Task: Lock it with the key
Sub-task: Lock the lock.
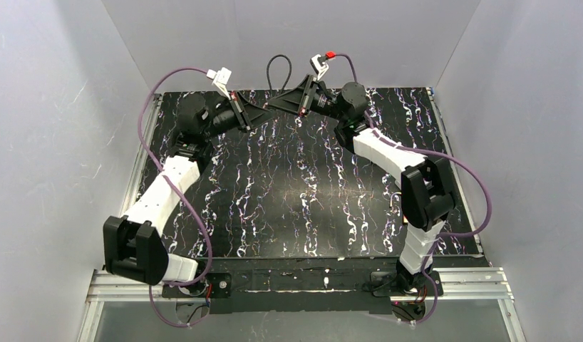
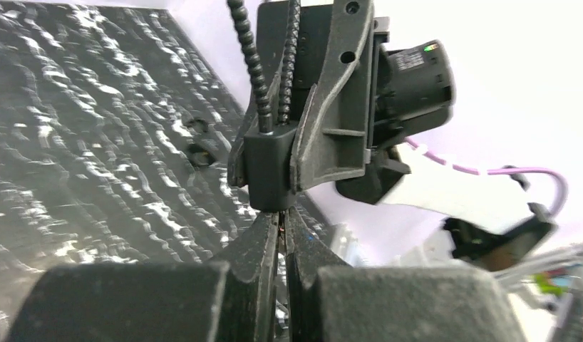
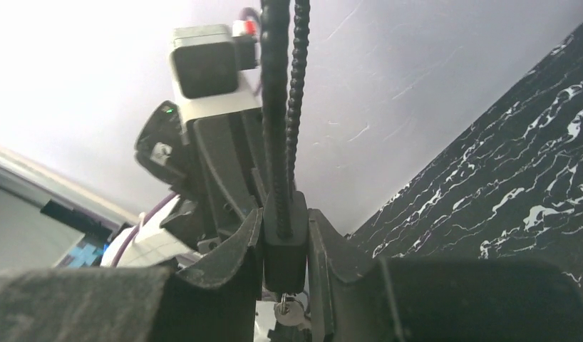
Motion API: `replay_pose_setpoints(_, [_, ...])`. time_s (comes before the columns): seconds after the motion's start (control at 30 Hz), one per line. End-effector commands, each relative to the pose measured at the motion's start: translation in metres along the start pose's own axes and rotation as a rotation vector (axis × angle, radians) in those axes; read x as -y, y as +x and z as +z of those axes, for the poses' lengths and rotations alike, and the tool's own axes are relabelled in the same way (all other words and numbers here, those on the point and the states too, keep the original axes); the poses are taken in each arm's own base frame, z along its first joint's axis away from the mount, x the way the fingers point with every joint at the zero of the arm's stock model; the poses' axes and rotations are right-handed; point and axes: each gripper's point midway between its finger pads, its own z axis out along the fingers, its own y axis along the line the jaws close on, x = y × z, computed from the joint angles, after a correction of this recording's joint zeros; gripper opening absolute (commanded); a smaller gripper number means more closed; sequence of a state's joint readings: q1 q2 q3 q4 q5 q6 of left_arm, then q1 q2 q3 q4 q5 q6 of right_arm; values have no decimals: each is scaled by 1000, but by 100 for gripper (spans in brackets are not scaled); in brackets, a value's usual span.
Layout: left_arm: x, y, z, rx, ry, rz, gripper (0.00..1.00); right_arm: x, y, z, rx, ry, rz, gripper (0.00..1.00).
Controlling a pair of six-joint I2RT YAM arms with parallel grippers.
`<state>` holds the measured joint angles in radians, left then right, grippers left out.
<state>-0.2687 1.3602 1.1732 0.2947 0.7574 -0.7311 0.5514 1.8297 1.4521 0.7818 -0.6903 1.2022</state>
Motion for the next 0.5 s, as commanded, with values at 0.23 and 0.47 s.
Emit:
replay_pose_setpoints(0.23, [53, 33, -7, -108, 345, -181, 0, -67, -45, -19, 174, -299, -118, 1])
replay_pose_setpoints(0.47, [-25, 60, -11, -178, -150, 34, 0, -5, -83, -33, 312, -32, -9, 1])
